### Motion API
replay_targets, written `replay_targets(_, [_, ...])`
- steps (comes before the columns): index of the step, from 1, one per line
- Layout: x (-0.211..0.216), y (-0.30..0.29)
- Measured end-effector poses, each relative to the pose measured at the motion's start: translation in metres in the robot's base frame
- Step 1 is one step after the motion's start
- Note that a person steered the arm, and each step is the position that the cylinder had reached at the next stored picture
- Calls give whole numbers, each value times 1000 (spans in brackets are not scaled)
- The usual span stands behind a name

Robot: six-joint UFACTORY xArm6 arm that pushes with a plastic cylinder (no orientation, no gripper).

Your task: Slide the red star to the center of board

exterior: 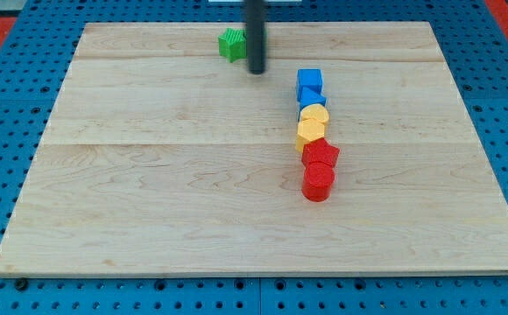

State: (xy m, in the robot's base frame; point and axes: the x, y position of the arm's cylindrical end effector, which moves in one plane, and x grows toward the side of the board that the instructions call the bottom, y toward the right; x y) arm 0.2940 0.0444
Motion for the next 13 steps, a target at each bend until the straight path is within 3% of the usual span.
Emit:
replay_targets(1, [-2,101])
replay_targets(2, [75,177])
replay_targets(3, [177,161])
replay_targets(4, [192,81])
replay_targets(6, [172,-28])
replay_targets(8, [204,1])
replay_targets(9, [219,-39])
replay_targets(12, [162,-70])
replay_targets(13, [188,-73])
